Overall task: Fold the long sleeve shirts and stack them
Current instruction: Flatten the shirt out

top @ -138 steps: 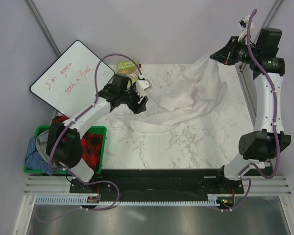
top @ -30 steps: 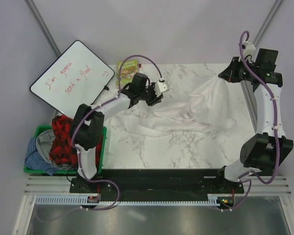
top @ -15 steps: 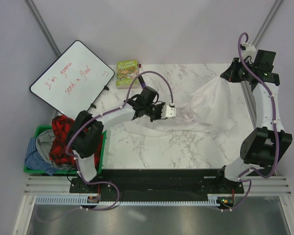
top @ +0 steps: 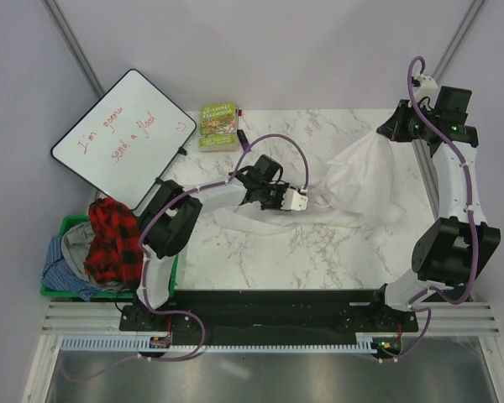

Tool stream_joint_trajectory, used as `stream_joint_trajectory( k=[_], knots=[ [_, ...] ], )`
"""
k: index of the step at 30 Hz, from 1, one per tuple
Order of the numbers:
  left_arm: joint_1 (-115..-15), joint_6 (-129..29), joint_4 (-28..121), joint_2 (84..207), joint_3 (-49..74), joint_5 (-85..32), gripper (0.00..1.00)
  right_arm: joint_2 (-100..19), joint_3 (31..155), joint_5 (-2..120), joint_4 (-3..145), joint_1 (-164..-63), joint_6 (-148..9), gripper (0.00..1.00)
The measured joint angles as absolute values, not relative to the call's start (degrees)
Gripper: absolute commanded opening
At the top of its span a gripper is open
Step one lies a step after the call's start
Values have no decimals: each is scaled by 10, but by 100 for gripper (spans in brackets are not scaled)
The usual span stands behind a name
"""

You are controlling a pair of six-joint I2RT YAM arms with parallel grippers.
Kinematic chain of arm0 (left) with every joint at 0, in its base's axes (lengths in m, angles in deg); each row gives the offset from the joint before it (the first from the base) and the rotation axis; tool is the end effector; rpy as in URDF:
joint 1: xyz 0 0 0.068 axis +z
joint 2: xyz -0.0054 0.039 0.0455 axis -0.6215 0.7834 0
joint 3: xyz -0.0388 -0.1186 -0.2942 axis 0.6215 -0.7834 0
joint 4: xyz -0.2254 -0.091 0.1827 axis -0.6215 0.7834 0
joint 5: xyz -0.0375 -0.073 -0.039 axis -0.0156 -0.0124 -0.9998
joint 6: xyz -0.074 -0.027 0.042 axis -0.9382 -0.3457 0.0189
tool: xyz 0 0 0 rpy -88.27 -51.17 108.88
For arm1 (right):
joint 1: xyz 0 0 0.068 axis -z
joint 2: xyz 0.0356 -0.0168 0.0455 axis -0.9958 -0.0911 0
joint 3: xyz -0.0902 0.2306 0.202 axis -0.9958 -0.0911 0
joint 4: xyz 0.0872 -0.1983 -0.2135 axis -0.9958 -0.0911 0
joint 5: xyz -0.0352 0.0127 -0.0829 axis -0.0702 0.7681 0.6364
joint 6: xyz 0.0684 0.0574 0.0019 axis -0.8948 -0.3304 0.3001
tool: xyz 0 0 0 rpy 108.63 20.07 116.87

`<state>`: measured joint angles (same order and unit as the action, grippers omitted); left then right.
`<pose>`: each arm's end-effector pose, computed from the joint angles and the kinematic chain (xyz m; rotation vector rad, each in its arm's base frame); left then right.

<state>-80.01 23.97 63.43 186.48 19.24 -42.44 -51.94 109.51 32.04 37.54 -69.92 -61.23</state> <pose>0.3635 -0.3662 0.1522 1.9952 1.3326 -0.3556 0.4347 -0.0680 0.4056 -0.1049 2.0852 0.4877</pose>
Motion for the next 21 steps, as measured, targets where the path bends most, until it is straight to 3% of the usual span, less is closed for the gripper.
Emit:
stream_joint_trajectory(
  k=[5, 8, 10, 15, 21],
  knots=[
    [-790, 247, 630, 1907, 226, -405, 45, -519, 1087, 318, 375, -699, -608, 0],
    [-782, 247, 627, 1915, 242, -397, 43, -519, 1080, 314, 374, -699, -603, 0],
    [-777, 247, 631, 1920, 254, -397, 36, -519, 1078, 314, 372, -699, -600, 0],
    [-762, 247, 727, 1962, 343, -436, 28, -519, 1078, 314, 372, -699, -591, 0],
    [-753, 255, 831, 2011, 427, -459, 6, -519, 1078, 314, 372, -699, -585, 0]
  ],
)
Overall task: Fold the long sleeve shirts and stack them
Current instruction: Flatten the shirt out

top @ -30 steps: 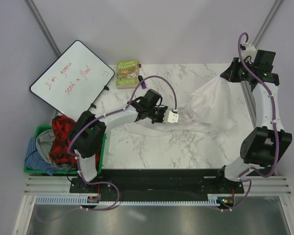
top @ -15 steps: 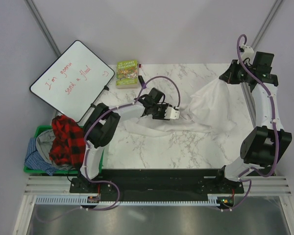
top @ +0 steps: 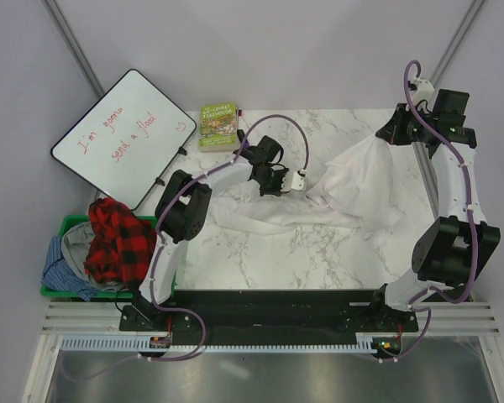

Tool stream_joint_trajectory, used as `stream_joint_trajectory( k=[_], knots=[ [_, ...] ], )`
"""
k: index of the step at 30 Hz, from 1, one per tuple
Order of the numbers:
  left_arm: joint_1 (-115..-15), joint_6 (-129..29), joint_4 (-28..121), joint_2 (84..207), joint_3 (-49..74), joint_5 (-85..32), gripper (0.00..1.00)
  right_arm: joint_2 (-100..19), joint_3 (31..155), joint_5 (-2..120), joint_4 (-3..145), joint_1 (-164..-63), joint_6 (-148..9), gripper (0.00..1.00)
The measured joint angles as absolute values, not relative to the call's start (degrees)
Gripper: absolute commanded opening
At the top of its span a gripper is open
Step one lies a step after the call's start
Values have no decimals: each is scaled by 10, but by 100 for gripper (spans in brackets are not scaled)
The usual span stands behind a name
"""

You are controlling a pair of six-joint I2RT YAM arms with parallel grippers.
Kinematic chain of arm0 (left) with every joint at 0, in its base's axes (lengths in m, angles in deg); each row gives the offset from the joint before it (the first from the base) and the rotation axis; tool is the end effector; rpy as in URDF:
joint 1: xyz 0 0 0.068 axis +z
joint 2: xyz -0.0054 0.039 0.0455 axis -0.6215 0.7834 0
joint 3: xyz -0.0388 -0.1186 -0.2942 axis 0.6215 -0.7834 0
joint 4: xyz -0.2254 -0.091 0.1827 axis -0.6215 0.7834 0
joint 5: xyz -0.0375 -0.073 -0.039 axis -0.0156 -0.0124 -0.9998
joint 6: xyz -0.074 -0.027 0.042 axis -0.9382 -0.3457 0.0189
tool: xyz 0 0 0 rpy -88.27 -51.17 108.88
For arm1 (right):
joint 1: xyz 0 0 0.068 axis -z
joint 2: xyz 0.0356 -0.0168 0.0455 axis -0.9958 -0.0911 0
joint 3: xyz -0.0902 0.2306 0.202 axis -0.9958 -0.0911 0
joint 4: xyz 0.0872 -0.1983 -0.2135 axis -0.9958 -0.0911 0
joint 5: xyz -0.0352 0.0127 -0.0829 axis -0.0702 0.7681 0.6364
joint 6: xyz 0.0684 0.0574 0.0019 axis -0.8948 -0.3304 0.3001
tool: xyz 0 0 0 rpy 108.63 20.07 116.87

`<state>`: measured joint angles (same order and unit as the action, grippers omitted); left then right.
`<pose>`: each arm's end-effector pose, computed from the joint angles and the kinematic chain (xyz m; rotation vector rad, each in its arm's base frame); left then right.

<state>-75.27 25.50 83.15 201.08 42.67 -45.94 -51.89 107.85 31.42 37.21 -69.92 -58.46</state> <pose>0.4365 -0.3733 0.1382 2.0486 1.4975 -0.4639 0.4331 -0.0668 0.3939 -0.1492 2.1044 0.4842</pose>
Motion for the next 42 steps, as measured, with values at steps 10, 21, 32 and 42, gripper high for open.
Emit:
stream_joint_trajectory(
  k=[10, 21, 32, 42],
  knots=[
    [-750, 227, 910, 1887, 301, -502, 2, -496, 1073, 316, 341, -694, -560, 0],
    [-656, 174, 1051, 1589, 247, -625, 2, -346, 1030, 321, 235, -665, -471, 0],
    [-554, 83, 1034, 1628, 141, -626, 4, -362, 894, 314, 191, -666, -396, 0],
    [-540, -89, 894, 1817, 361, -552, 55, -469, 957, 309, 257, -679, -453, 0]
  ],
)
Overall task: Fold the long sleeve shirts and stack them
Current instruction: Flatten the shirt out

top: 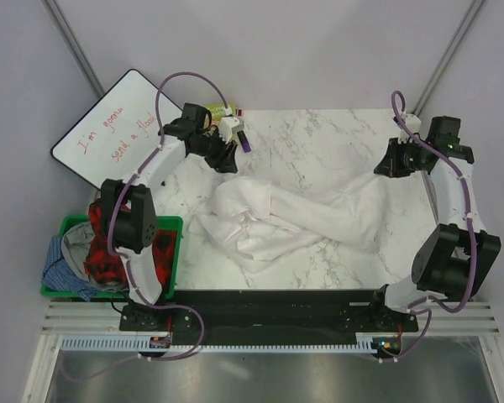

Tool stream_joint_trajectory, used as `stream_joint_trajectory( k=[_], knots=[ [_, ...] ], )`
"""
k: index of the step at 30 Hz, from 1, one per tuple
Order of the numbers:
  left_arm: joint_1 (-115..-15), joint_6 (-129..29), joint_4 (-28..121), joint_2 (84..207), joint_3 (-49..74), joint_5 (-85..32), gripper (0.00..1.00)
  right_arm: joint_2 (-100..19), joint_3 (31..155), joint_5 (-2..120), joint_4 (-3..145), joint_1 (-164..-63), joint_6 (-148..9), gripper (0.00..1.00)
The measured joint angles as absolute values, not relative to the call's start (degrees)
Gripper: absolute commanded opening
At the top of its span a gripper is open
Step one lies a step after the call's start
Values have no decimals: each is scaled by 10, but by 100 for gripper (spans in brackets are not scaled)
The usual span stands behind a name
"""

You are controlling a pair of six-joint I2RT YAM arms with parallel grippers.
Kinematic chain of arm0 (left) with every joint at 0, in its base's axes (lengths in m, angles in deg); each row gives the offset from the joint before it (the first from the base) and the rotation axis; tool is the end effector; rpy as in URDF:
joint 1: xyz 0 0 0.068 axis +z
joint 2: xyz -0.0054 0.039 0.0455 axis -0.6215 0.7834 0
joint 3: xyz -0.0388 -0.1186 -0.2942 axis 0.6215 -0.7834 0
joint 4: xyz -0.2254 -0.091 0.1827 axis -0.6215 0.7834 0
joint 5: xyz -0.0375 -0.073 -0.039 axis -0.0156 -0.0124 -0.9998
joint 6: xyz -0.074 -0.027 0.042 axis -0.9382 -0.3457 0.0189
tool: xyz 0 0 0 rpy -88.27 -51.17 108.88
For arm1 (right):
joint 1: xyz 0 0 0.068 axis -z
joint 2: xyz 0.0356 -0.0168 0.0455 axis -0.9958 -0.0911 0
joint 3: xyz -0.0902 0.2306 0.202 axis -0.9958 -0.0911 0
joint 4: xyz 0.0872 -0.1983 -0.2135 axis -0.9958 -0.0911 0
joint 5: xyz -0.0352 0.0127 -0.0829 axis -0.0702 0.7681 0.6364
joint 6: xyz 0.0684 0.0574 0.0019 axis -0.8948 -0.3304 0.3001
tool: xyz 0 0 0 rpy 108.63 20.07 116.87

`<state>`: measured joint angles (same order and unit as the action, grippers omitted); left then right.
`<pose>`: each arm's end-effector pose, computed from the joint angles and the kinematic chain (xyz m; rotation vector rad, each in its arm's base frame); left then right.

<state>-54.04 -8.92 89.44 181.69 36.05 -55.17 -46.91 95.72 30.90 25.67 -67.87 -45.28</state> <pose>0.4733 -0.1819 0.2710 1.1448 2.1196 -0.7072 0.3774 -0.0655 0.3259 -0.2558 2.3349 0.5110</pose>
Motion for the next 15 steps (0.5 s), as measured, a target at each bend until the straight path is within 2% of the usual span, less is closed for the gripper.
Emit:
stream_joint_trajectory(
  k=[4, 5, 9, 11, 15],
  knots=[
    [-554, -164, 856, 1733, 267, -479, 57, -467, 964, 293, 263, -679, -463, 0],
    [-571, -176, 854, 1707, 246, -453, 65, -467, 964, 291, 263, -679, -465, 0],
    [-684, -203, 842, 1643, 201, -356, 67, -466, 964, 283, 263, -680, -468, 0],
    [-743, -211, 836, 1643, 200, -317, 67, -463, 964, 280, 263, -680, -468, 0],
    [-789, -215, 836, 1686, 222, -254, 68, -459, 964, 278, 262, -680, -467, 0]
  ],
)
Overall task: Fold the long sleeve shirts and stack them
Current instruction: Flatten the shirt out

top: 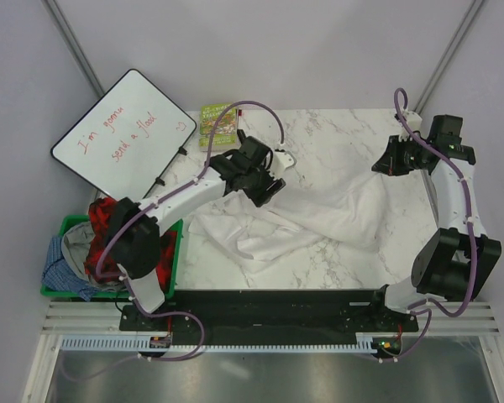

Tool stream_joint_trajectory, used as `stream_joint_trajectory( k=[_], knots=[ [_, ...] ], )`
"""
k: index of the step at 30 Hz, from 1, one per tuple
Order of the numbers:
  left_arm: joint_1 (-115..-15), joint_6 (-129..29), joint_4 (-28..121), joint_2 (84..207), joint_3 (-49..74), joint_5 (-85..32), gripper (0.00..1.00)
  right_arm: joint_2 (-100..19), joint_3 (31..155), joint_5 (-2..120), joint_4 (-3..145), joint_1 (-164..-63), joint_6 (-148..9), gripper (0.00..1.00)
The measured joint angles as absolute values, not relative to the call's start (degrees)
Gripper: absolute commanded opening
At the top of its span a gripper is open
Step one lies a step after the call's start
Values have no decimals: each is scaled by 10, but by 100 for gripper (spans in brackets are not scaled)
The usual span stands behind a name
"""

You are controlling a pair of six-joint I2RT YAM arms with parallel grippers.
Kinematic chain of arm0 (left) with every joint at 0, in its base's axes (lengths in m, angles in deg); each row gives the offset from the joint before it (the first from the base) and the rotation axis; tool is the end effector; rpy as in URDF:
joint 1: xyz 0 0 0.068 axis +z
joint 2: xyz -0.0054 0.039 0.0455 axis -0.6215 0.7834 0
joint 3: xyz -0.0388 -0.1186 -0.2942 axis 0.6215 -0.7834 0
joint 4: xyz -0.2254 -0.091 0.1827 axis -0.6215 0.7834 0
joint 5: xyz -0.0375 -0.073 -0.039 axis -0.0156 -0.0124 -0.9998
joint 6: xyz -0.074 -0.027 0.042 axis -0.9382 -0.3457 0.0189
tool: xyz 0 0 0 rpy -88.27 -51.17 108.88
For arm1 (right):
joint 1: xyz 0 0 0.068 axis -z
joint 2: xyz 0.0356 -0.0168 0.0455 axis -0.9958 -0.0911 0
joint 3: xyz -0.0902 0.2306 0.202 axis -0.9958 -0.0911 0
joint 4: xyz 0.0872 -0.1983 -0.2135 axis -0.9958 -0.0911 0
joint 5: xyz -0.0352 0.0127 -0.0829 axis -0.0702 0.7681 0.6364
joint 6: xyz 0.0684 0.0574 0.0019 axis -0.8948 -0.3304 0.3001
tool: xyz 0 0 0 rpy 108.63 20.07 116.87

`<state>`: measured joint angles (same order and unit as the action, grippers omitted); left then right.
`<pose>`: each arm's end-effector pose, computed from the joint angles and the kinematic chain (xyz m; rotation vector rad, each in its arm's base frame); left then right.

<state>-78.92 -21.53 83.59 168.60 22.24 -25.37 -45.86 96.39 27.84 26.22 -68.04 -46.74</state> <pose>0.3398 -0.3031 0.2805 1.2404 2.1500 -0.3313 0.3753 -0.0602 0.3397 -0.2633 2.2821 0.5627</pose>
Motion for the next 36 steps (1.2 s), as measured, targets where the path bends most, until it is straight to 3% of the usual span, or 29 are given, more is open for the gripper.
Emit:
stream_joint_trajectory(
  k=[4, 5, 8, 17, 20, 24, 27, 32, 36],
  knots=[
    [-805, -215, 831, 1760, 271, -202, 70, -458, 964, 274, 258, -680, -467, 0],
    [-807, -215, 831, 1776, 280, -197, 78, -458, 964, 274, 258, -680, -467, 0],
    [-812, -216, 833, 1808, 298, -191, 79, -456, 964, 272, 258, -680, -467, 0],
    [-834, -217, 832, 1870, 350, -147, 70, -451, 964, 269, 255, -681, -467, 0],
    [-838, -218, 832, 1888, 354, -135, 61, -451, 964, 270, 255, -681, -467, 0],
    [-839, -219, 845, 1901, 355, -130, 23, -451, 964, 270, 254, -681, -467, 0],
    [-831, -216, 853, 1899, 355, -127, 2, -451, 964, 271, 254, -680, -466, 0],
    [-789, -210, 891, 1855, 356, -154, 2, -450, 982, 272, 237, -680, -465, 0],
    [-738, -175, 946, 1735, 344, -237, 2, -442, 1029, 272, 189, -679, -425, 0]
  ],
)
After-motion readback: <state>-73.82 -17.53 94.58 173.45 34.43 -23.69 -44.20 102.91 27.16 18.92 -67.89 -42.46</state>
